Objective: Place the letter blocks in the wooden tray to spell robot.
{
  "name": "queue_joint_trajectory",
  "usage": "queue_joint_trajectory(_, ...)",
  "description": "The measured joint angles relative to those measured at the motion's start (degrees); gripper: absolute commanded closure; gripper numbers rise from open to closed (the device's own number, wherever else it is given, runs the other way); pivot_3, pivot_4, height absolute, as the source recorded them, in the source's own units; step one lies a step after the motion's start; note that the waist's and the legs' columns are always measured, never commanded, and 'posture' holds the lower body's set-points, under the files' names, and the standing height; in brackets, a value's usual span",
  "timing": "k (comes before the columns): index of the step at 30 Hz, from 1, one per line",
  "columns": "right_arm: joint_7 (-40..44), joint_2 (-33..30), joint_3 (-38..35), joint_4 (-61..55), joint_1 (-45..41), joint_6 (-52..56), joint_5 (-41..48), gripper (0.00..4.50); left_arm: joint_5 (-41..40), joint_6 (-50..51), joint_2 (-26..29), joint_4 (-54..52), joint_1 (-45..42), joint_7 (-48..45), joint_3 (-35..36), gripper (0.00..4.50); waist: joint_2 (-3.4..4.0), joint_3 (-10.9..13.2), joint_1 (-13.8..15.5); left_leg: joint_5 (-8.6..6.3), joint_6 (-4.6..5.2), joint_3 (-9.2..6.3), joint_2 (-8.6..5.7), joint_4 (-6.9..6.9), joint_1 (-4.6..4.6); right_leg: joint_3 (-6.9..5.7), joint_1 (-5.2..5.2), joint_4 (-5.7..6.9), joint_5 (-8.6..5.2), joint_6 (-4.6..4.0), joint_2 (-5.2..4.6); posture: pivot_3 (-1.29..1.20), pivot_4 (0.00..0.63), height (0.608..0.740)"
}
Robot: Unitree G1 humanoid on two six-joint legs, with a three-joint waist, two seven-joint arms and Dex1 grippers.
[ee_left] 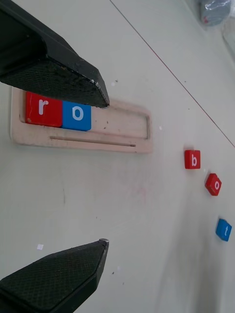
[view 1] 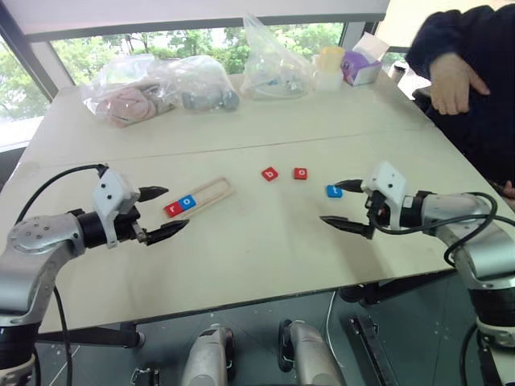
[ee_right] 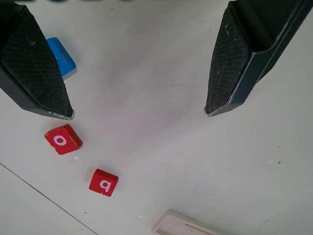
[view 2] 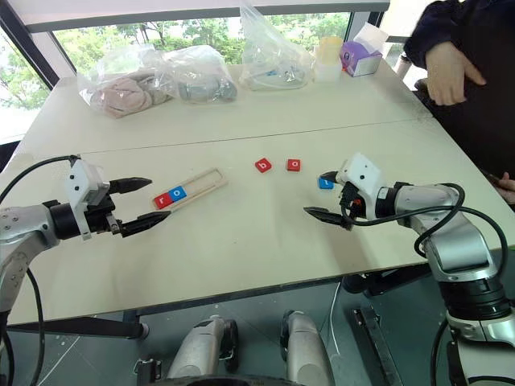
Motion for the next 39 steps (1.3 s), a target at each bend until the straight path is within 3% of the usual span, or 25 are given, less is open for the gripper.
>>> queue_joint_trajectory(25,-1.47,0.00,0.42,-2.80,0.10,0.95,-0.03,0.11,1.57,-1.38,0.33,5.64,-4.14,-2.66,-2.62,0.00,0.00,0.00,0.12,0.01,0.00,0.02,-0.01,0.01,0.00,0.00,0.01,0.01,0.00,0.00,0.00,0.00,0.150,0.725)
queue_joint_trajectory(30,-2.22,-0.11,0.33,-4.56,0.88,2.11,0.03,0.11,4.63,-5.94,-1.11,15.32,-10.50,-4.72,-5.86,0.00,0.00,0.00,0.33,0.01,0.00,0.07,-0.03,0.01,0.01,-0.01,0.02,0.04,0.01,-0.01,0.02,0.00,0.150,0.725)
queue_joint_trajectory(39,-4.96,0.02,0.42,-7.38,3.01,2.86,-0.05,0.11,13.12,-19.21,-5.00,42.45,-24.36,-14.24,-15.01,0.00,-0.01,0.00,1.28,0.02,0.01,0.12,-0.06,0.02,0.00,-0.01,0.01,0.04,0.05,-0.05,0.02,0.00,0.150,0.725)
